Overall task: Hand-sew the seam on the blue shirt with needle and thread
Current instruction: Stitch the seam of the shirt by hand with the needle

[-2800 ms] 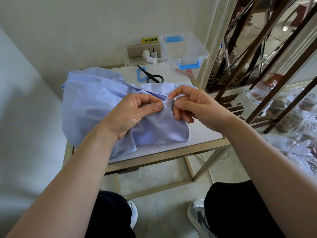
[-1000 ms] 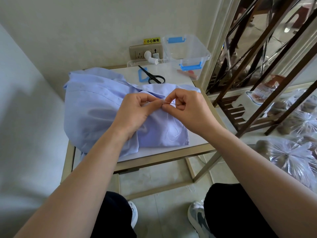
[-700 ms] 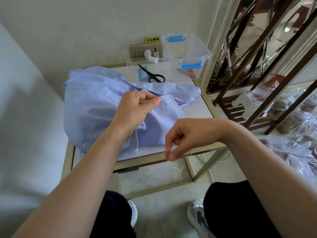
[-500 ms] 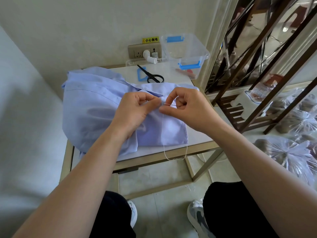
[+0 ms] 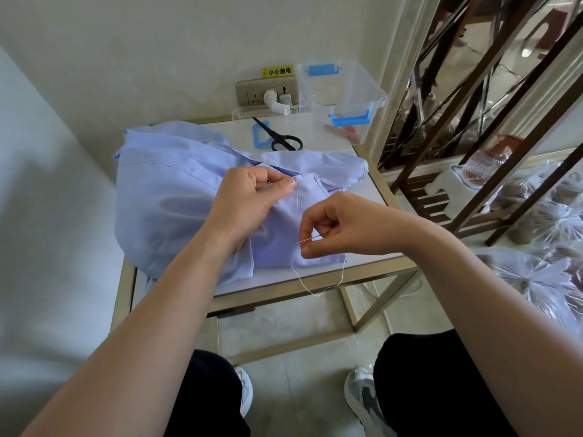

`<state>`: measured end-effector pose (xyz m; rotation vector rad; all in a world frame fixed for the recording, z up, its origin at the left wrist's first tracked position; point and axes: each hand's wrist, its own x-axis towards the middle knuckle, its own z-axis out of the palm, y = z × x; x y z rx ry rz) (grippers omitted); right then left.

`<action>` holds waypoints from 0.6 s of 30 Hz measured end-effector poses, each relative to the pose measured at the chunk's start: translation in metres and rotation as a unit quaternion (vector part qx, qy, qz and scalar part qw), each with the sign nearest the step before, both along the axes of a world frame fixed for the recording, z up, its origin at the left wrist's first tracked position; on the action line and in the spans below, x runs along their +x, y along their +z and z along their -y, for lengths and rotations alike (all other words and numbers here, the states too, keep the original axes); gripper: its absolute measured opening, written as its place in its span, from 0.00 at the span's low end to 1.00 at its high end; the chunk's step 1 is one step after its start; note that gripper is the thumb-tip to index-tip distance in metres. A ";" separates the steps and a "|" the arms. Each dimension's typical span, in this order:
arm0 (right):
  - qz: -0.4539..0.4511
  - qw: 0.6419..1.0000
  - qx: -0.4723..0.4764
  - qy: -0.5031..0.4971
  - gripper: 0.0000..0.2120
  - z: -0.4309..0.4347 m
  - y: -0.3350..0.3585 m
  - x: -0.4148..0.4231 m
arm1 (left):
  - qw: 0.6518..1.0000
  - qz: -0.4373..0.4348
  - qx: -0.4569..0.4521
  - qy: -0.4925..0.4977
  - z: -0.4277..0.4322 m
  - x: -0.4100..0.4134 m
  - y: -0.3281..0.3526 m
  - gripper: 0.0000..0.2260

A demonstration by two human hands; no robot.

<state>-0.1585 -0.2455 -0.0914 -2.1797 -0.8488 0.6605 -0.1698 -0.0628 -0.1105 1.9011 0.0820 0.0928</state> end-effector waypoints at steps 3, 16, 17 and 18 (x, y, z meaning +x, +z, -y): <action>-0.043 0.997 -0.028 0.052 0.03 0.003 0.002 0.000 | 1.000 0.005 -0.003 0.009 -0.001 0.000 -0.001 0.04; 0.072 0.952 0.155 -0.255 0.07 0.001 -0.007 0.020 | 0.999 -0.005 -0.028 -0.029 0.001 0.000 0.001 0.02; 0.066 0.947 0.163 -0.267 0.10 0.002 -0.007 0.021 | 0.999 -0.009 -0.033 -0.037 0.001 -0.001 0.002 0.02; 0.059 0.948 0.166 -0.265 0.12 0.003 -0.007 0.022 | 0.998 -0.012 -0.038 -0.046 0.001 -0.001 0.002 0.02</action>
